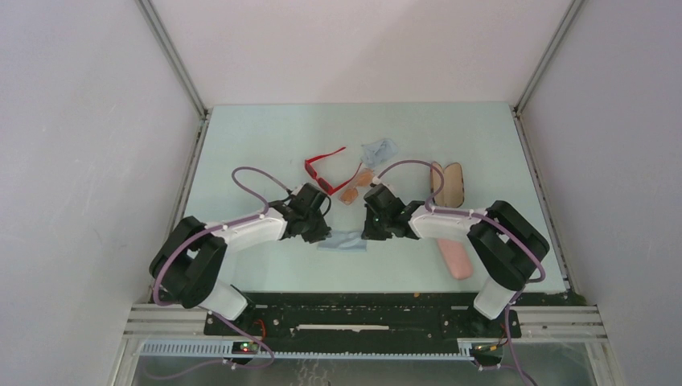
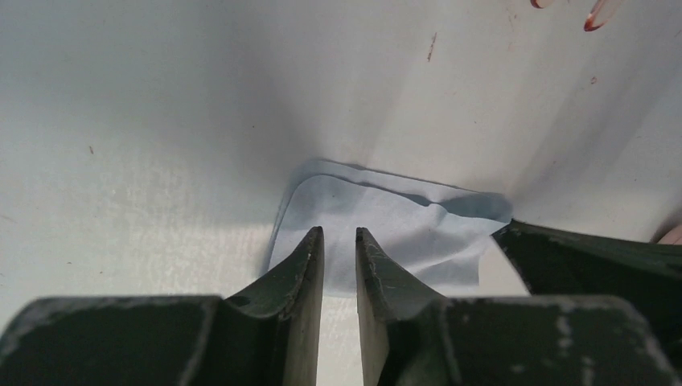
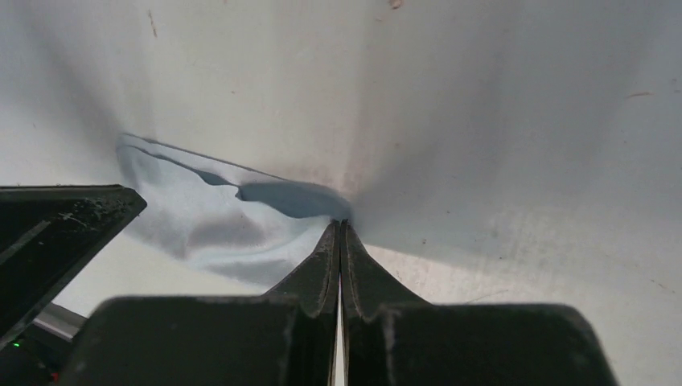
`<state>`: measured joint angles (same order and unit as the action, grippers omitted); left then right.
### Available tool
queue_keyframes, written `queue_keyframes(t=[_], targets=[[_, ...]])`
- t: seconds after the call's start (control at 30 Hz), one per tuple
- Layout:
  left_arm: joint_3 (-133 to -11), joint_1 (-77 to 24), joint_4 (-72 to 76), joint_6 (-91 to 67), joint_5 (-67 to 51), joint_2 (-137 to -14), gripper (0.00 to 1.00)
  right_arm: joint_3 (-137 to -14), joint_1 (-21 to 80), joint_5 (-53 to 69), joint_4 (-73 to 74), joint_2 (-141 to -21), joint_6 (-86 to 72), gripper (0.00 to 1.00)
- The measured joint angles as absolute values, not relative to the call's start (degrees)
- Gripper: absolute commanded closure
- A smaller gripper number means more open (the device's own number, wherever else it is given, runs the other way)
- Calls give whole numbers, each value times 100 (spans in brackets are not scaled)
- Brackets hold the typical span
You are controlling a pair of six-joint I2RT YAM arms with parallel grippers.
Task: Organize the sunglasses
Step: Fold the glasses cleaning cloth at the center of the board.
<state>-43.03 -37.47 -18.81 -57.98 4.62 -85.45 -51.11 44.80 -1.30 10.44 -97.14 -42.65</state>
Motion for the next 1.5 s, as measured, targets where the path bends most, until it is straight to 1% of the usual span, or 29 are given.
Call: queue_keyframes(t=[0.2,0.3,0.43,0.53,0.63,0.7,0.83,1.1,1.3,1.4,1.5], targets=[[-4263,-3743,-1931,-5778,611,-8488,73,-5111,4528,-209,1273,-9577,-4276,95],[-4265,-3743,-2014,-5728,650,-8274,72,-5111,4615,-231,1299,-9306,-4278,93],[-4265,-3743,-2047,-5686,602,-8012,73,-5129,4788,-215,1192,-9013,-4294,94],[-4265,-3743,-2049,-5688,526,-7975,73,-5207,4853,-134,1085,-9105,-4324,94],[-4244,-3741,-2056,-5693,526,-7966,72,-5236,4827,-82,1004,-9349,-4377,96],[-4141,-3708,-1994,-5690,523,-7940,73,-5227,4766,-58,1002,-9533,-4386,97],[-3929,-3653,-1984,-5675,526,-8034,73,-5028,4650,-152,1031,-9631,-4370,96],[-3905,-3636,-2005,-5564,578,-8173,73,-4729,4569,-276,1282,-9015,-4333,94],[-3909,-3662,-2150,-5544,587,-7651,72,-4729,4801,-270,1229,-8407,-4342,92],[-3918,-3680,-2056,-5544,526,-7520,72,-4729,4980,-148,1111,-8521,-4366,93],[-3929,-3691,-1955,-5540,379,-7714,73,-4731,5046,14,1011,-8799,-4410,94]])
